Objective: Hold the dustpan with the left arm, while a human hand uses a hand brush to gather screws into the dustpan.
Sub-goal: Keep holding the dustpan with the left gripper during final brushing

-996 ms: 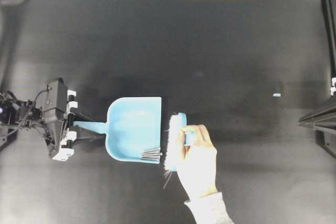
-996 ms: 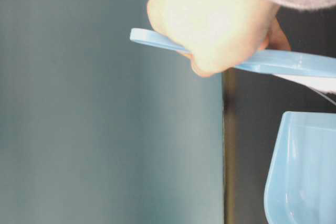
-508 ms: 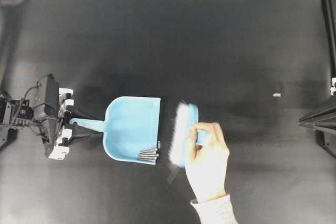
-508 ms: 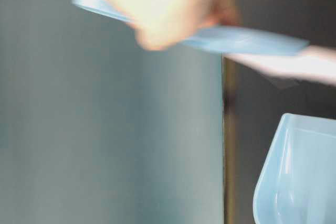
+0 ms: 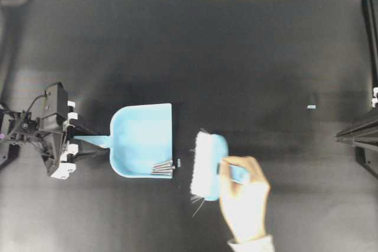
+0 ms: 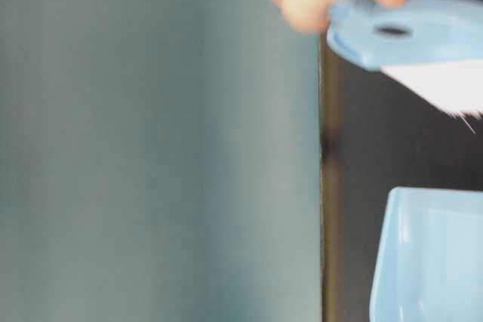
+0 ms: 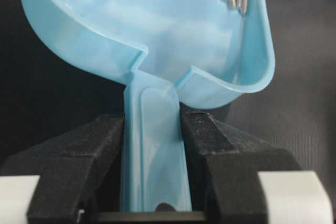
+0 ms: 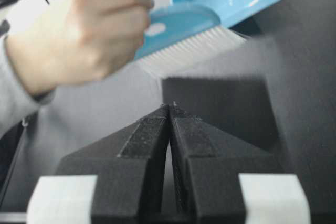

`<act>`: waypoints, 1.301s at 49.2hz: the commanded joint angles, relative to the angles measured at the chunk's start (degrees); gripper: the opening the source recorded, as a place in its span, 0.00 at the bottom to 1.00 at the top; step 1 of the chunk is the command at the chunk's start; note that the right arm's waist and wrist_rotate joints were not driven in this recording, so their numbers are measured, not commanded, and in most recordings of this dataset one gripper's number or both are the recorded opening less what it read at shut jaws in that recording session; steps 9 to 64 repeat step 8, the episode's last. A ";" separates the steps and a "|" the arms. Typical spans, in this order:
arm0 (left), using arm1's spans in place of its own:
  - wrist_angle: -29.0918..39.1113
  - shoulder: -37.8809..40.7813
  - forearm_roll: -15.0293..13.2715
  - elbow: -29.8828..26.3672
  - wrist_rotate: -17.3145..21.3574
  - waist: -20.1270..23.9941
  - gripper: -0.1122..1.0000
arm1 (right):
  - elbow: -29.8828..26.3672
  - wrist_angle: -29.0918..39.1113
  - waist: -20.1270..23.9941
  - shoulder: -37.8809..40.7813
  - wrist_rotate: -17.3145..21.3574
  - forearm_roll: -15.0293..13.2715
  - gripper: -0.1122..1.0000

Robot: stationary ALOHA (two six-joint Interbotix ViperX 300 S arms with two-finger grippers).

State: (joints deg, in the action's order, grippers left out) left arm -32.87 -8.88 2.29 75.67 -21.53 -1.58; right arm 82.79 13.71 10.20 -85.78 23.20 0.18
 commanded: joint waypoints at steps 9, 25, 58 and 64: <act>22.59 -8.35 0.18 -2.02 -0.26 0.35 0.34 | -0.26 -0.26 0.00 0.26 -0.09 0.09 0.10; 22.59 -8.35 0.18 -2.02 -0.26 0.35 0.34 | -0.26 -0.26 0.00 0.26 -0.09 0.09 0.10; 22.59 -8.35 0.18 -2.02 -0.26 0.35 0.34 | -0.26 -0.26 0.00 0.26 -0.09 0.09 0.10; 22.59 -8.35 0.18 -2.02 -0.26 0.35 0.34 | -0.26 -0.26 0.00 0.26 -0.09 0.09 0.10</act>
